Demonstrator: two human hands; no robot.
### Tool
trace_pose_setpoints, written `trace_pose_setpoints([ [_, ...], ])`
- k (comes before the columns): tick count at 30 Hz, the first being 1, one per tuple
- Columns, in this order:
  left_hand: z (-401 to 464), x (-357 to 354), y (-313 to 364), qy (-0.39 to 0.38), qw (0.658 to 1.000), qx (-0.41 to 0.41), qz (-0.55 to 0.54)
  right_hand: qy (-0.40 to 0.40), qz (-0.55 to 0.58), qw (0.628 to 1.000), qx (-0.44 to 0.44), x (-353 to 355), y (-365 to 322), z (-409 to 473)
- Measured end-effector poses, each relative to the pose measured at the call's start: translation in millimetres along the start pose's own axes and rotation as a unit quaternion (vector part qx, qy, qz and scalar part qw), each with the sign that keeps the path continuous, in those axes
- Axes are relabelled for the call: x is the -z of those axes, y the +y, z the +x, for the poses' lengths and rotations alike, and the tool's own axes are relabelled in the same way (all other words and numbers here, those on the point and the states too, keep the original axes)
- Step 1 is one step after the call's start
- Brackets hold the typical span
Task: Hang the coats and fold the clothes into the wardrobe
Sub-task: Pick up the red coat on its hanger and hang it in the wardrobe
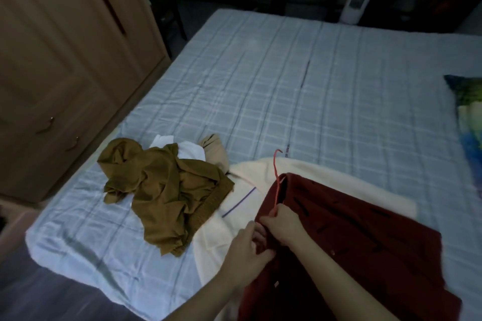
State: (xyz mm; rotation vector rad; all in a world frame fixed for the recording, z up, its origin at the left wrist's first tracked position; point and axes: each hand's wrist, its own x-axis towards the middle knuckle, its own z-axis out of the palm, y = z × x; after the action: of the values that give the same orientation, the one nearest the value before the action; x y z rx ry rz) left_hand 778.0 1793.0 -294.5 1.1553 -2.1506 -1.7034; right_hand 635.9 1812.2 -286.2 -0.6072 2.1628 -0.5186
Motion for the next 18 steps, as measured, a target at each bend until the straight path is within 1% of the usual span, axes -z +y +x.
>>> trace_pose_setpoints([
  [3,-28,10,-12,-0.078,0.993,-0.064,0.056,0.001,0.016,1.000,-0.022,-3,9,-20],
  [5,-44,14,-20,-0.140,0.980,-0.104,0.098,-0.008,0.018,0.999,-0.028,-8,13,-36],
  [8,-61,16,-35,-0.226,0.938,-0.198,0.172,0.032,-0.035,0.999,0.021,-17,24,-61],
  [10,-70,21,-43,-0.257,0.912,-0.240,0.213,0.061,-0.040,0.996,0.042,-16,31,-80],
  [11,-73,25,-46,-0.261,0.908,-0.245,0.218,0.073,-0.039,0.995,0.046,-12,33,-89],
  [13,-74,37,-48,-0.239,0.921,-0.227,0.206,0.101,-0.029,0.993,0.048,2,35,-107],
  [15,-66,49,-43,-0.187,0.942,-0.195,0.198,0.110,-0.012,0.993,0.049,23,32,-129],
  [16,-57,53,-36,-0.159,0.947,-0.192,0.202,0.108,-0.009,0.993,0.051,36,32,-139],
  [18,-36,56,-15,-0.109,0.944,-0.208,0.233,0.091,-0.012,0.994,0.065,65,30,-165],
])
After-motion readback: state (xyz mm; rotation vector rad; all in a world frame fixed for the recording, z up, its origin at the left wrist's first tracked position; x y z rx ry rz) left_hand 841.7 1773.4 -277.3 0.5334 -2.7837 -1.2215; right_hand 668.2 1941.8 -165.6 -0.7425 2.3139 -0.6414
